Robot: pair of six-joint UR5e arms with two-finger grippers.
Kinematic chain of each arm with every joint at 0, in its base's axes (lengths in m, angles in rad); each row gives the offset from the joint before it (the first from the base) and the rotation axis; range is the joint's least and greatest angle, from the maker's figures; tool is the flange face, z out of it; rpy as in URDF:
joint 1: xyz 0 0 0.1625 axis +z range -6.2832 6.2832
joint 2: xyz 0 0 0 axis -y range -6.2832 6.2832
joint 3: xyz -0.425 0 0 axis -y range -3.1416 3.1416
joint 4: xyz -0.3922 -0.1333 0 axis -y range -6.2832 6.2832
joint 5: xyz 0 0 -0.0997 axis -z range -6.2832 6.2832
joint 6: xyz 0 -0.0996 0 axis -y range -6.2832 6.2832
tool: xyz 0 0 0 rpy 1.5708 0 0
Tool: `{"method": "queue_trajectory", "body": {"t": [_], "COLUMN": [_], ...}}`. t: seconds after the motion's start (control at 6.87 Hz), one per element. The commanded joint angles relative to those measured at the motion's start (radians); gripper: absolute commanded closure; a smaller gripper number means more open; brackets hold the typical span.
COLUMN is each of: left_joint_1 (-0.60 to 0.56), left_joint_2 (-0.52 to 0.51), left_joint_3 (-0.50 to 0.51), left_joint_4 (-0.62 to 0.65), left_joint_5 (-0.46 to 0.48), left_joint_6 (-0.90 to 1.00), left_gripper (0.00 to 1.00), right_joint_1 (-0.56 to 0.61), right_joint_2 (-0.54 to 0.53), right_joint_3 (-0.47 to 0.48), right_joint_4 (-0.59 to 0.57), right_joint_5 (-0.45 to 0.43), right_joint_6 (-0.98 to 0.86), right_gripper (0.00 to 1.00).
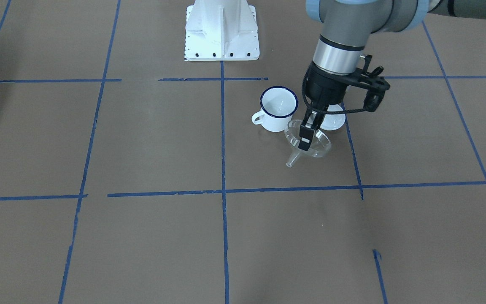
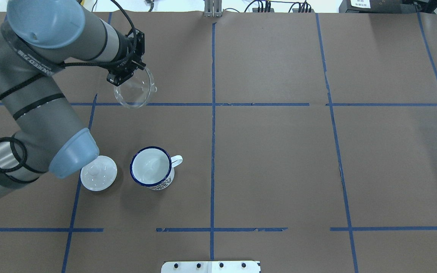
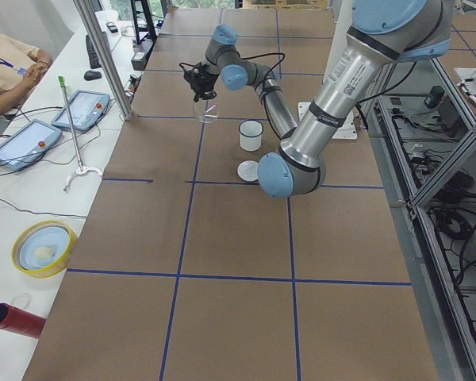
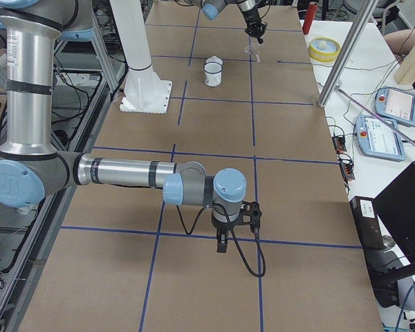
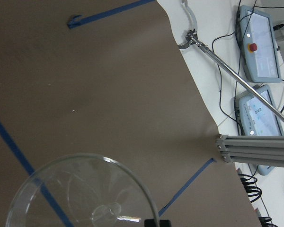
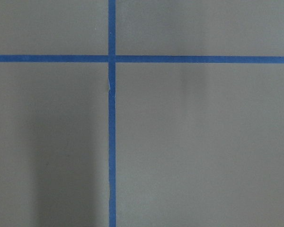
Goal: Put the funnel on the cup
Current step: 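Lift the funnel and carry it over the mug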
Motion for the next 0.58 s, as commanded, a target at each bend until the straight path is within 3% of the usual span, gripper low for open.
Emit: {"method": "queue_trajectory", "body": {"t": [0.0,0.15,0.44], "left_joint_1": [0.105,0.113,0.136], "left_joint_2": [-0.066,-0.109,-0.161], "left_joint_3": [-0.05,-0.048,-0.024], "left_joint_4": [0.326,0.42,0.491], "left_joint_5": [-0.025,-0.045,-0.056], "left_joint_6": [0.005,0.005,0.005], "left_gripper": [1.0,1.0,1.0], "right_joint_1": [0.0,0.0,0.0], "right_joint_2": [0.0,0.0,0.0], "right_joint_3": [0.0,0.0,0.0], "right_joint_4": [0.0,0.0,0.0], "right_joint_5": [0.0,0.0,0.0], "right_joint_6": [0.0,0.0,0.0], "right_gripper": [0.0,0.0,0.0]}}
